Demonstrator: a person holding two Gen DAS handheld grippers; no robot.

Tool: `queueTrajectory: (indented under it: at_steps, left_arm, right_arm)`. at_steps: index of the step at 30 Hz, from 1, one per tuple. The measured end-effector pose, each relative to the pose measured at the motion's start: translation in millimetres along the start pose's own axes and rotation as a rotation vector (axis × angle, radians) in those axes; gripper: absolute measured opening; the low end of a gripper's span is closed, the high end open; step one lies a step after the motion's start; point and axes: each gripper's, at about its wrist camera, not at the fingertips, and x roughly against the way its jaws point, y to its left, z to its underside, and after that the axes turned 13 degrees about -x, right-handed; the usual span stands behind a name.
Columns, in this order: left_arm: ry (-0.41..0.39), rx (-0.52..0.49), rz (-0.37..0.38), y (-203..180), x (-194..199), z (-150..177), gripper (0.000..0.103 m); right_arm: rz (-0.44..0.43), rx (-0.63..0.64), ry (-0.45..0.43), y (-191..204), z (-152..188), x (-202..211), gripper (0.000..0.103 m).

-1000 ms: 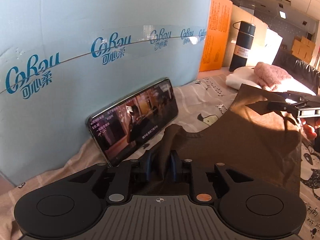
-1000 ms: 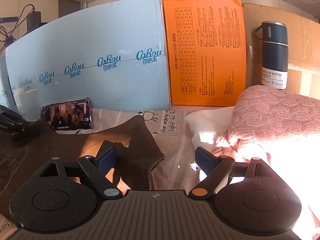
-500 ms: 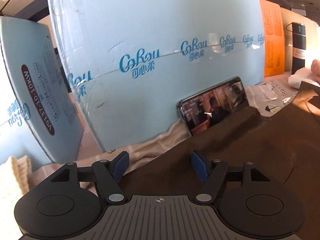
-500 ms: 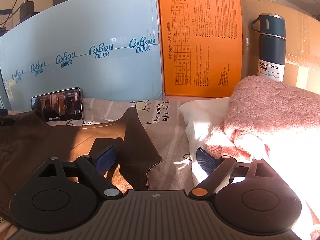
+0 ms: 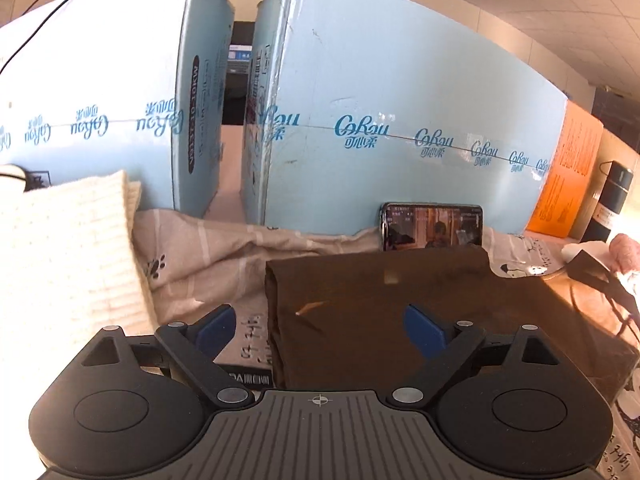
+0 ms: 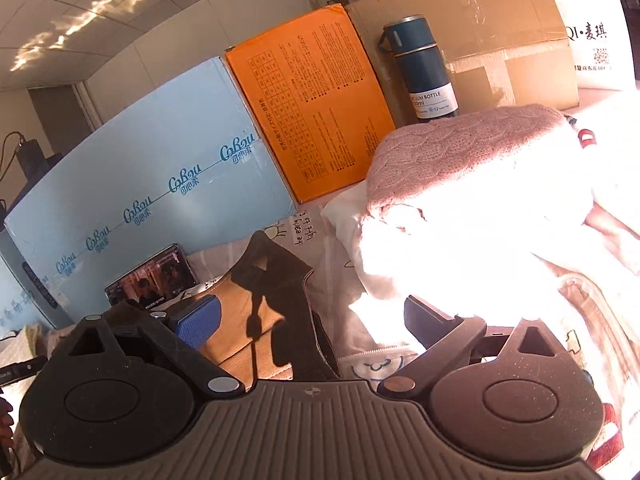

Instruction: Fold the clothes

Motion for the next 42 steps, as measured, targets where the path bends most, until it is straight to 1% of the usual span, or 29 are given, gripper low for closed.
queueTrajectory:
  at_steps: [1, 3, 5, 7, 8, 10, 12, 14, 16, 18, 21, 25, 26, 27, 28, 29, 30, 32, 35, 37, 40, 42]
  left_arm:
    - [0.017, 0.02, 0.011, 0, 3, 6, 0.093]
    - [0.025, 0.045, 0.033, -3, 10, 15, 0.093]
    - [0.035, 0.073, 0.07, -6, 15, 23, 0.094]
    - [0.06, 0.095, 0.075, -8, 16, 30, 0.094]
    - [0.069, 0.102, 0.064, -9, 16, 34, 0.094]
    - [0.078, 0.118, 0.073, -10, 16, 38, 0.094]
    - [0.088, 0.128, 0.078, -10, 15, 41, 0.094]
    - [0.094, 0.13, 0.076, -11, 12, 42, 0.094]
    - [0.089, 0.132, 0.079, -11, 10, 44, 0.095]
    - [0.082, 0.128, 0.085, -12, 9, 44, 0.096]
    - [0.068, 0.135, 0.1, -11, 7, 45, 0.096]
    - [0.047, 0.13, 0.094, -15, 5, 45, 0.096]
    - [0.046, 0.119, 0.089, -17, 5, 45, 0.096]
    - [0.044, 0.113, 0.089, -18, 5, 45, 0.096]
    - [0.043, 0.109, 0.09, -19, 5, 45, 0.096]
    - [0.042, 0.107, 0.088, -19, 5, 45, 0.096]
    - [0.041, 0.106, 0.086, -19, 5, 45, 0.096]
    - [0.039, 0.102, 0.081, -20, 5, 46, 0.096]
    - [0.039, 0.095, 0.081, -21, 5, 46, 0.096]
    - [0.038, 0.094, 0.093, -21, 6, 46, 0.095]
    - [0.045, 0.088, 0.149, -24, 8, 46, 0.095]
    - [0.057, 0.047, 0.203, -32, 10, 47, 0.095]
  right_arm:
    - [0.004, -0.027, 0.03, -1, 3, 3, 0.102]
    - [0.01, -0.079, 0.09, -4, 9, 10, 0.102]
    - [-0.018, -0.144, 0.155, -9, 17, 12, 0.103]
    - [-0.046, -0.204, 0.222, -13, 24, 4, 0.103]
    - [-0.041, -0.232, 0.251, -15, 27, -3, 0.103]
    - [-0.038, -0.277, 0.289, -18, 32, -16, 0.103]
    - [-0.055, -0.283, 0.256, -14, 34, -23, 0.103]
    - [-0.052, -0.29, 0.241, -10, 34, -34, 0.103]
    - [-0.055, -0.303, 0.205, -6, 34, -44, 0.103]
    - [-0.083, -0.351, 0.16, -5, 33, -54, 0.103]
    - [-0.123, -0.406, 0.121, -5, 30, -66, 0.103]
    - [-0.177, -0.418, 0.096, 1, 31, -77, 0.102]
    - [-0.184, -0.405, 0.09, 5, 33, -79, 0.09]
    - [-0.185, -0.381, 0.093, 8, 33, -80, 0.064]
    - [-0.182, -0.354, 0.096, 11, 34, -81, 0.05]
    - [-0.167, -0.315, 0.093, 15, 36, -81, 0.024]
    - [-0.153, -0.29, 0.082, 17, 37, -80, 0.011]
    - [-0.172, -0.292, 0.082, 17, 37, -74, 0.008]
    - [-0.217, -0.29, 0.067, 17, 38, -54, 0.006]
    - [-0.242, -0.286, 0.056, 16, 41, -38, 0.006]
    - [-0.244, -0.288, 0.042, 10, 43, -17, 0.006]
    - [-0.219, -0.292, 0.026, 1, 42, -4, 0.006]
